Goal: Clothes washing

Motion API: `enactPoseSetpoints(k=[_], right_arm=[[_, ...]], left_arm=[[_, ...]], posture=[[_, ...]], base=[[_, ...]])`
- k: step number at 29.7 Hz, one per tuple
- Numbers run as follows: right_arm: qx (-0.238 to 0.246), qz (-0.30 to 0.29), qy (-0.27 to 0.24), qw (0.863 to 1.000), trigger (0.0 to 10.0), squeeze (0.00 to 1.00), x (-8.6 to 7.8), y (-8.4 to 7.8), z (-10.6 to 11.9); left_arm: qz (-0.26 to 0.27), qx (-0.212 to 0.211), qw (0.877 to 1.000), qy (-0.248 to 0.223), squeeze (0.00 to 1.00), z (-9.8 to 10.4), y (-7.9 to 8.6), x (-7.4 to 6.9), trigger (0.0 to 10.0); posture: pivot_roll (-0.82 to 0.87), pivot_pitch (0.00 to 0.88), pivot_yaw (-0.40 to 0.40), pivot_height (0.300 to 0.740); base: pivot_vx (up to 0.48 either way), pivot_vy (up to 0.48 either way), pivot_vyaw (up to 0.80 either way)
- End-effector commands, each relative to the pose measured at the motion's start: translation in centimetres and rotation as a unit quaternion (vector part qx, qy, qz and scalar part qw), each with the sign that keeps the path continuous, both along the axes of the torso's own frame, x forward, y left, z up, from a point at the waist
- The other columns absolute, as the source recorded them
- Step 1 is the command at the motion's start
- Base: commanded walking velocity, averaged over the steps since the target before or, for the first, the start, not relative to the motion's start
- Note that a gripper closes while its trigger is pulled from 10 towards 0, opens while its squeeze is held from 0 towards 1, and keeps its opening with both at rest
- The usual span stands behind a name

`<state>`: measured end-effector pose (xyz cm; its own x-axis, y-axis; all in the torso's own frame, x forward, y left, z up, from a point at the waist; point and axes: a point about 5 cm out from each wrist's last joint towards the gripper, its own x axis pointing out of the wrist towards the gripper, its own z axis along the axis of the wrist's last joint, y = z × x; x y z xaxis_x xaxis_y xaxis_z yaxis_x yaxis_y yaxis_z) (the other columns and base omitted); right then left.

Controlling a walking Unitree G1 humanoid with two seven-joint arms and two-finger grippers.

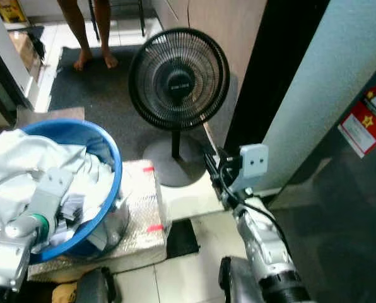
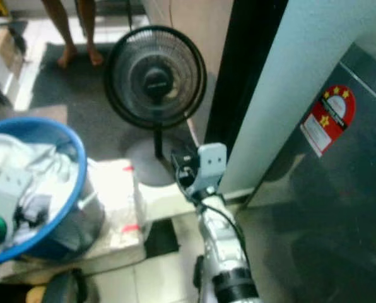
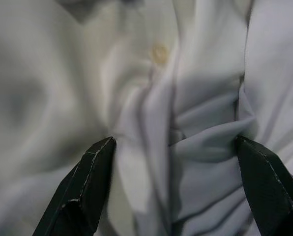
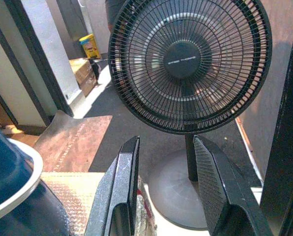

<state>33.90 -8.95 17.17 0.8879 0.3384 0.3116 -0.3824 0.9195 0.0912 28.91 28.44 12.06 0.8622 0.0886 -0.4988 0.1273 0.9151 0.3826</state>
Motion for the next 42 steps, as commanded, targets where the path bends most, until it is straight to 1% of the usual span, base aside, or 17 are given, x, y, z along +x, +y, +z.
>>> enactPoseSetpoints(k=[1,4,5,6,7,8,9,18,28,34,35,37,38,39,40,41,42], right_arm=[[0.0,-0.004,0.009,1.0,10.0,0.0,-0.2,-0.1,-0.4],[0.002,-0.006,0.007,1.0,10.0,0.0,-0.2,-0.2,-0.3],[0.002,-0.007,0.007,1.0,10.0,0.0,-0.2,-0.3,-0.3],[0.002,-0.007,0.007,1.0,10.0,0.0,-0.2,-0.3,-0.3],[0.001,-0.008,0.006,1.0,10.0,0.0,-0.2,-0.4,-0.3],[0.001,-0.008,0.006,1.0,10.0,0.0,-0.2,-0.4,-0.3],[0.001,-0.009,0.007,1.0,10.0,0.0,-0.2,-0.4,-0.3],[0.002,-0.011,0.007,1.0,10.0,0.0,-0.2,-0.4,-0.3],[0.008,-0.013,0.002,1.0,10.0,0.0,-0.1,-0.4,0.1],[0.009,-0.013,0.001,1.0,10.0,0.0,-0.1,-0.4,0.2],[0.013,-0.012,-0.004,1.0,10.0,0.0,-0.1,-0.3,0.5],[0.013,-0.012,-0.004,1.0,10.0,0.0,-0.1,-0.3,0.5],[0.025,-0.008,-0.013,1.0,10.0,0.0,0.0,-0.2,1.2],[0.025,-0.008,-0.013,1.0,10.0,0.0,0.0,-0.2,1.2],[0.037,-0.004,-0.028,0.999,10.0,0.0,0.0,-0.1,2.1],[0.037,-0.004,-0.028,0.999,10.0,0.0,0.0,-0.1,2.1],[0.047,-0.001,-0.043,0.998,10.0,0.0,0.0,0.0,3.1]], left_arm=[[0.001,0.015,0.999,0.05,0.0,-2.5,0.0,-1.4,10.0],[-0.005,0.022,0.997,0.07,0.0,-4.3,-0.6,-2.2,10.0],[-0.009,0.016,0.997,0.073,0.0,-4.6,-0.9,-2.3,4.7],[-0.009,0.016,0.997,0.073,0.0,-4.6,-0.9,-2.3,4.7],[-0.01,0.009,0.997,0.073,0.0,-4.7,-1.1,-2.4,2.0],[-0.01,0.009,0.997,0.073,0.0,-4.7,-1.1,-2.4,2.0],[-0.009,-0.002,0.998,0.069,0.0,-4.6,-1.3,-2.3,0.0],[-0.016,-0.012,0.998,0.053,0.0,-3.8,-1.7,-2.1,0.0],[-0.072,-0.064,0.993,-0.062,0.0,-0.3,-4.5,-0.9,0.0],[-0.085,-0.083,0.989,-0.087,0.0,0.5,-5.2,-0.7,0.0],[-0.109,-0.124,0.977,-0.138,0.0,2.6,-6.8,-0.2,4.7],[-0.109,-0.124,0.977,-0.138,0.0,2.6,-6.8,-0.2,4.7],[-0.14,-0.162,0.956,-0.203,0.0,5.6,-9.0,0.3,10.0],[-0.14,-0.162,0.956,-0.203,0.0,5.6,-9.0,0.3,10.0],[-0.163,-0.191,0.93,-0.269,0.0,9.0,-11.0,0.9,10.0],[-0.163,-0.191,0.93,-0.269,0.0,9.0,-11.0,0.9,10.0],[-0.18,-0.213,0.903,-0.327,0.0,12.3,-12.4,1.2,10.0]], posture=[[0.06,0.191,0.0,0.415],[0.05,0.191,0.0,0.415],[0.05,0.191,0.0,0.415],[0.05,0.191,0.0,0.415],[0.05,0.191,0.0,0.415],[0.05,0.191,0.0,0.415],[0.05,0.189,0.001,0.415],[0.05,0.187,0.003,0.415],[0.05,0.183,0.004,0.415],[0.05,0.183,0.004,0.415],[0.05,0.177,0.005,0.415],[0.05,0.177,0.005,0.415],[0.05,0.171,0.006,0.415],[0.05,0.171,0.006,0.415],[0.05,0.166,0.008,0.415],[0.05,0.166,0.008,0.415],[0.05,0.157,0.01,0.415]], base=[[0.0,0.0,0.0],[0.0,0.0,0.0],[0.0,0.0,0.0],[0.0,0.0,0.0],[0.0,0.0,0.0],[0.0,0.0,0.0],[0.0,0.0,0.0],[0.0,0.0,0.0],[0.0,0.0,0.0],[0.0,0.0,0.0],[0.0,0.0,0.0],[0.0,0.0,0.0],[0.0,0.0,0.0],[0.0,0.0,0.0],[0.0,0.0,0.0],[0.0,0.0,0.0],[0.0,0.0,0.0]])
